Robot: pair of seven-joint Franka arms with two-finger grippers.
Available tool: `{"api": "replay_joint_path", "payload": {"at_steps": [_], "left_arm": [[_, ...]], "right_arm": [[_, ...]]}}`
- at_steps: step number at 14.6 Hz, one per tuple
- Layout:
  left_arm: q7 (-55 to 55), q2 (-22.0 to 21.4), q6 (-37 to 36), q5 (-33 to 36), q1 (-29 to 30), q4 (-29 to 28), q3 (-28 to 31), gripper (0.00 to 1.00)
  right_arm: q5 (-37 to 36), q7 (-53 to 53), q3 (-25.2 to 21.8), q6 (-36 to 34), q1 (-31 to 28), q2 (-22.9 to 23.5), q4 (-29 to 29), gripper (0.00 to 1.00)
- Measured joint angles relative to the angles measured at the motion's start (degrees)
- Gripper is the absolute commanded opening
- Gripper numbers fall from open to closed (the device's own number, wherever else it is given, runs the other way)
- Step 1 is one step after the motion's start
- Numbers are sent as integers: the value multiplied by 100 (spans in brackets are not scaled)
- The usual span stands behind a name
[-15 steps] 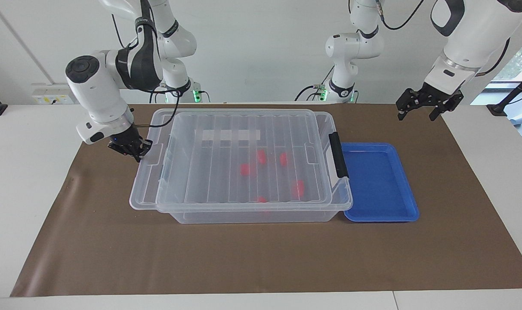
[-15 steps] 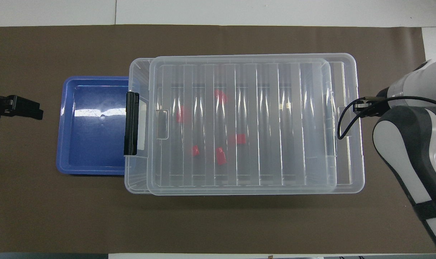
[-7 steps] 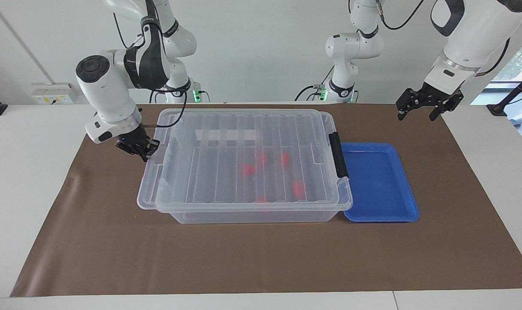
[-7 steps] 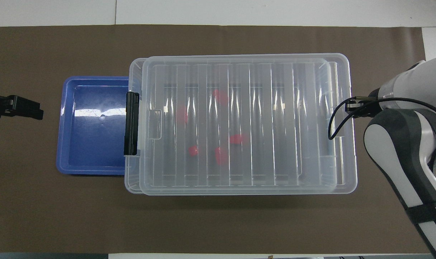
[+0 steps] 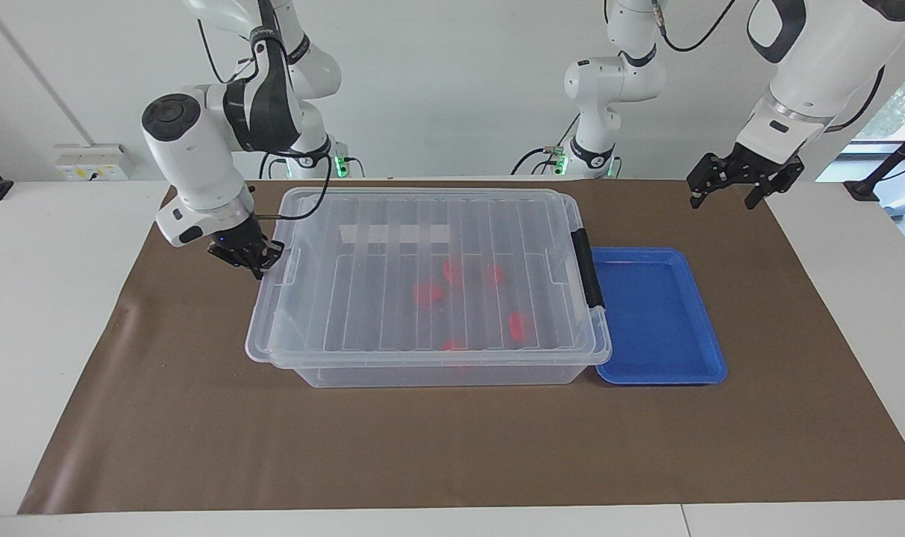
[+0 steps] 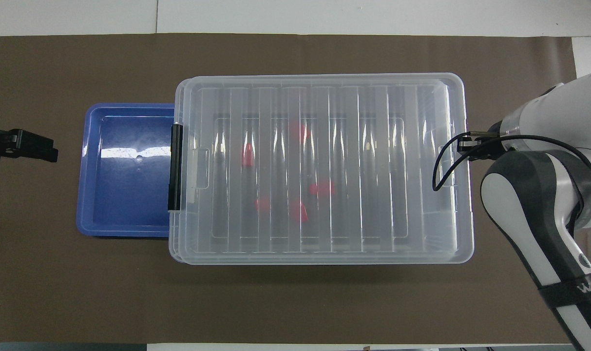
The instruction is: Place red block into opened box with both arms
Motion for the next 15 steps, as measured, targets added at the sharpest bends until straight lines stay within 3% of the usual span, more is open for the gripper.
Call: {"api": "replay_joint_path", "payload": {"at_steps": [8,15], "left_arm": [[0,0,0,1,0,0,0,100],[0,0,0,2,0,0,0,100]], "right_arm": [[0,17,-8,-61,14,0,21,0],[0,17,-118,-1898,-84,-105,1321,0]]}}
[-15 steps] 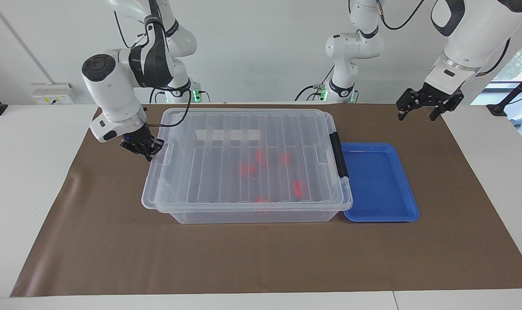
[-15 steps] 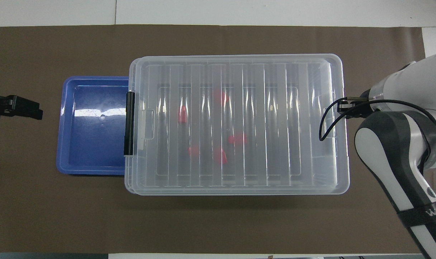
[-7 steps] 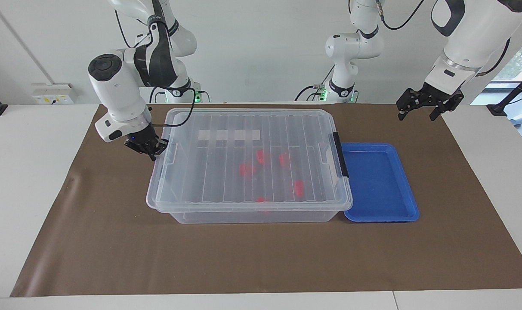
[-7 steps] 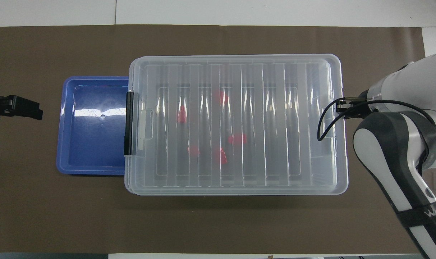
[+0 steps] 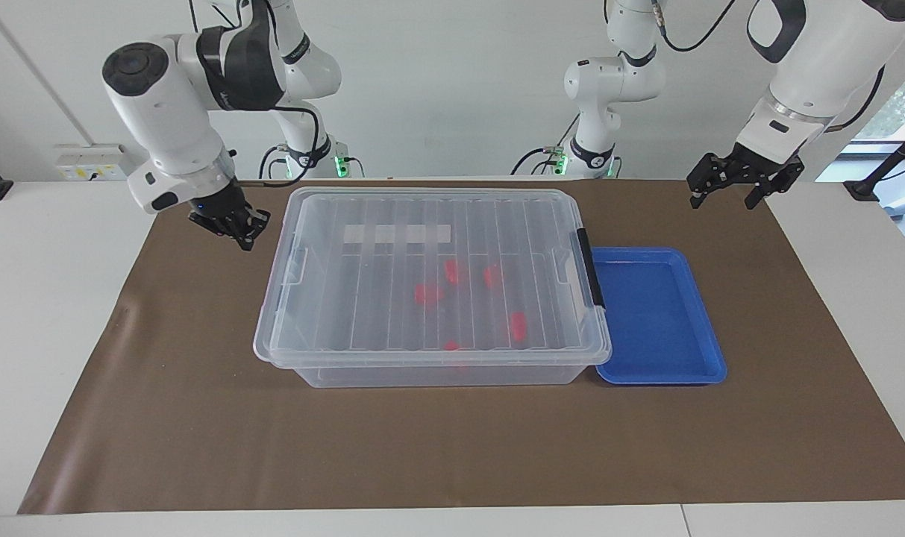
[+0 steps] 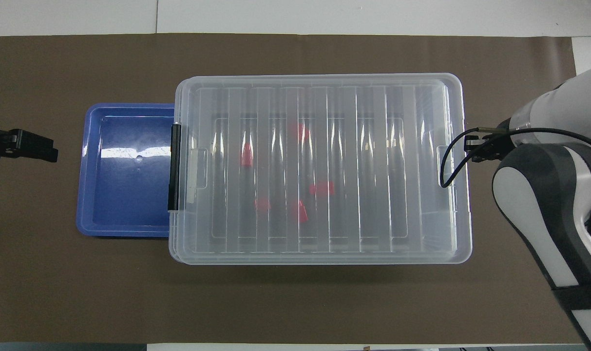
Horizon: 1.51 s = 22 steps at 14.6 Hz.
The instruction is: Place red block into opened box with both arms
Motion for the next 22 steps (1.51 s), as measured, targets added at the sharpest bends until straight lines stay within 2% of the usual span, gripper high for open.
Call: {"api": "replay_joint_path", "payload": {"at_steps": [1,2,3,10,16,22], "left_arm": [[0,0,0,0,0,0,0,100],[0,0,0,1,0,0,0,100],[0,0,0,1,0,0,0,100],[0,0,0,1,0,0,0,100],[0,0,0,2,0,0,0,100],[0,0,0,2,0,0,0,100]], "right_arm": [[0,0,0,-304,-35,-30,237,8],[0,0,-2,-556,-58,-54,447,72],[0,0,-2,-741,-72,-77,596,100],[0,-233,-3,-890,-394,-142,672,100],[4,-1160,-8,-834,-875,-142,674,100],[6,-1177,48,-728,-841,-138,672,100]]}}
